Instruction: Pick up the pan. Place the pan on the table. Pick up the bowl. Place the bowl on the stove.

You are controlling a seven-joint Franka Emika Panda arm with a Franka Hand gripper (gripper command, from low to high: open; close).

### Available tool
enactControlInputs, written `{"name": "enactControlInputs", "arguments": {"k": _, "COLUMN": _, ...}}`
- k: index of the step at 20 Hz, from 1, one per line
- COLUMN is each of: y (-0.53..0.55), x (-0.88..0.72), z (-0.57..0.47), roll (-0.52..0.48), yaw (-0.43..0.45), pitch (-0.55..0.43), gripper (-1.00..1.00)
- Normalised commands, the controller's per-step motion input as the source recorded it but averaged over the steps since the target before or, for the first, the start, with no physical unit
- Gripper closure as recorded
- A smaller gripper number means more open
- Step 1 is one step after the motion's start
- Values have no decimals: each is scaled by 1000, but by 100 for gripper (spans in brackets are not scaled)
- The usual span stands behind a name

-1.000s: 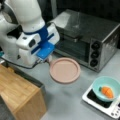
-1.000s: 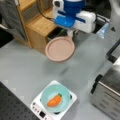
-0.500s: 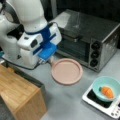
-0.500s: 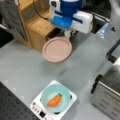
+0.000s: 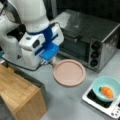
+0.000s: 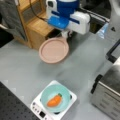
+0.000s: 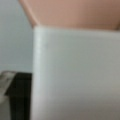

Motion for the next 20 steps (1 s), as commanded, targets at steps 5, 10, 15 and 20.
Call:
{"name": "enactControlInputs", "arguments": {"k": 5, "y": -354, "x": 637, "z": 337, "roll": -39, "yaw": 129, "pitch": 305, "gripper": 100}}
{"name": "enactControlInputs", "arguments": {"k": 10, "y": -354, "x": 598, "z": 333, "roll": -22, "yaw": 134, "pitch": 328, "gripper": 100}}
{"name": "enactControlInputs", "arguments": {"k": 15, "y": -301, "x": 519, "z": 243, "roll": 10, "yaw": 130, "pitch": 304, "gripper": 100}}
{"name": "enactControlInputs", "arguments": {"k": 20, "y": -295, "x": 460, "z": 149, "roll": 21, "yaw": 110, "pitch": 272, "gripper": 100}}
